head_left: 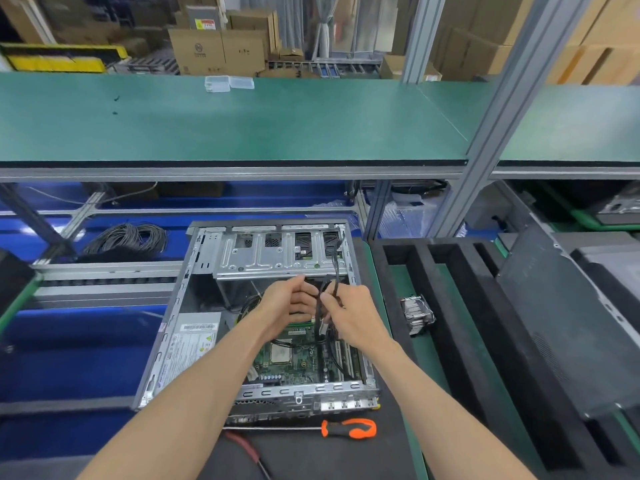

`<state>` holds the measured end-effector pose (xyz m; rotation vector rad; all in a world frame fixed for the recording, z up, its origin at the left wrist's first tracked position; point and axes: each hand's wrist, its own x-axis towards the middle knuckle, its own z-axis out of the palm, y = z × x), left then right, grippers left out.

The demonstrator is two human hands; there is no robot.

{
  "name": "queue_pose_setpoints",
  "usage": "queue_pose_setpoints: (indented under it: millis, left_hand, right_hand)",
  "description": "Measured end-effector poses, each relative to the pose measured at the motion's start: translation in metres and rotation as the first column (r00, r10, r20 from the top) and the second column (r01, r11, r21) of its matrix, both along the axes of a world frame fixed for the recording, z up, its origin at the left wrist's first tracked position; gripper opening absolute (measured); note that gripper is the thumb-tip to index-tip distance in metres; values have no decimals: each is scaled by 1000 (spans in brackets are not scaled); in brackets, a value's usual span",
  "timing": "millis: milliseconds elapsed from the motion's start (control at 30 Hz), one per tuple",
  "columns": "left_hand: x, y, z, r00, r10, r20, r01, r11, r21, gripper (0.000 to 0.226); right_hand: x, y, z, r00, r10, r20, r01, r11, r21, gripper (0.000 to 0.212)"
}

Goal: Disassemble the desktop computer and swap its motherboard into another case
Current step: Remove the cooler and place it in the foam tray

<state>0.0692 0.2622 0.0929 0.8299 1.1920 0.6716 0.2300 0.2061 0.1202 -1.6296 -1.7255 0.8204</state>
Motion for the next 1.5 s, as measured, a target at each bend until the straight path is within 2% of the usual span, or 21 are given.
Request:
queue_pose_setpoints:
  millis: [100,167,233,333,433,633,733,867,933,1033,1167,1300,1400,1500]
  left_hand:
    - [2,3,-10,947,-167,-274,191,980,64,19]
    - [5,4,-20,811,-244,-532,360,925,123,14]
    - [10,2,-28,699,-215,-682,451,873,186,20]
    - [18,1,-37,593,-120,-796,546,787,288,31]
    - [23,4,-44,522,-54,-851,619,710,335,26]
    - [30,15,-52,353,-18,-935,713,652,257,22]
    - [32,19,-53,354,-34,-935,696,678,239,23]
    - [27,23,-58,433,-92,-897,659,711,245,27]
    - [25,24,-59,471,-112,-875,628,739,243,26]
    - [26,23,-59,525,-132,-841,600,758,255,26]
    - [25,20,-60,613,-124,-780,540,787,299,15]
    - [27,20,-60,527,-108,-843,611,738,287,24]
    - [30,20,-58,453,-151,-879,666,713,221,23]
    - [32,21,-55,430,-207,-879,701,691,180,27]
  right_hand:
    - [0,1,-3,997,-65,-48,65,998,11,29]
    - [1,1,-5,994,-94,-51,95,995,36,24]
    - [1,2,-7,990,-130,-44,133,990,56,21]
    - [0,4,-9,984,-171,-46,174,983,64,23]
    - [0,5,-11,983,-179,-37,182,980,82,21]
    - [1,6,-11,986,-164,-37,167,981,95,17]
    - [3,4,-11,975,-204,-83,214,968,134,18]
    - [6,3,-9,931,-279,-234,320,933,163,24]
    - [6,4,-8,912,-304,-275,355,921,158,20]
    - [7,4,-8,910,-317,-267,366,917,157,15]
    - [8,6,-9,913,-354,-203,378,921,94,41]
    - [8,6,-8,914,-368,-169,385,919,85,47]
    - [8,6,-7,912,-372,-173,390,917,85,50]
    - [8,6,-8,913,-369,-175,388,917,91,52]
